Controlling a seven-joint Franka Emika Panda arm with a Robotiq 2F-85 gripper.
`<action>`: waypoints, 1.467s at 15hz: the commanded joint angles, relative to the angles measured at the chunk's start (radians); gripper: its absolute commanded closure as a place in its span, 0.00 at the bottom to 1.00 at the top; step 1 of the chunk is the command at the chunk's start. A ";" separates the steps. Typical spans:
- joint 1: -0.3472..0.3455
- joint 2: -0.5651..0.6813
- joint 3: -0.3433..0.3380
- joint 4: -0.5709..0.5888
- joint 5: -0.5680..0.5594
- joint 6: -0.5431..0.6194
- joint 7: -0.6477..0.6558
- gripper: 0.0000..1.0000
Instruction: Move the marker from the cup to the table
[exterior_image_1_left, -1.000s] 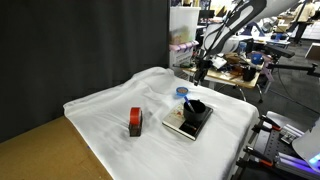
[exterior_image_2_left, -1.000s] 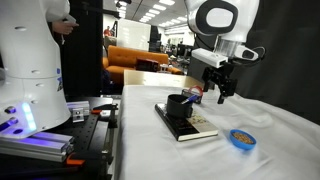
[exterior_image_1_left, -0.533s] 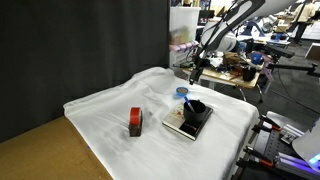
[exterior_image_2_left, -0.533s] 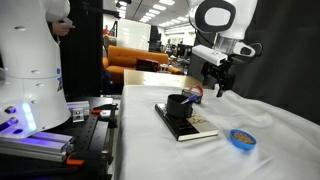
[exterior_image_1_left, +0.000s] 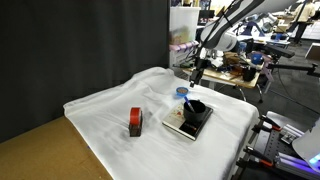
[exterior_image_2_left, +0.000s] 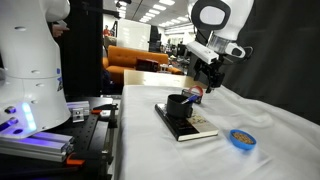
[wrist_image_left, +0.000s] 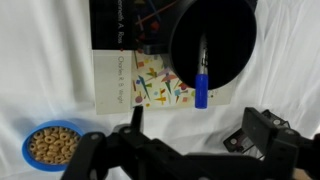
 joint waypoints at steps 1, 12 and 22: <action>-0.012 -0.046 0.008 -0.031 0.040 -0.053 -0.042 0.00; 0.009 -0.036 -0.006 -0.027 0.009 -0.067 -0.008 0.00; 0.046 0.004 0.007 0.022 -0.084 -0.092 -0.016 0.00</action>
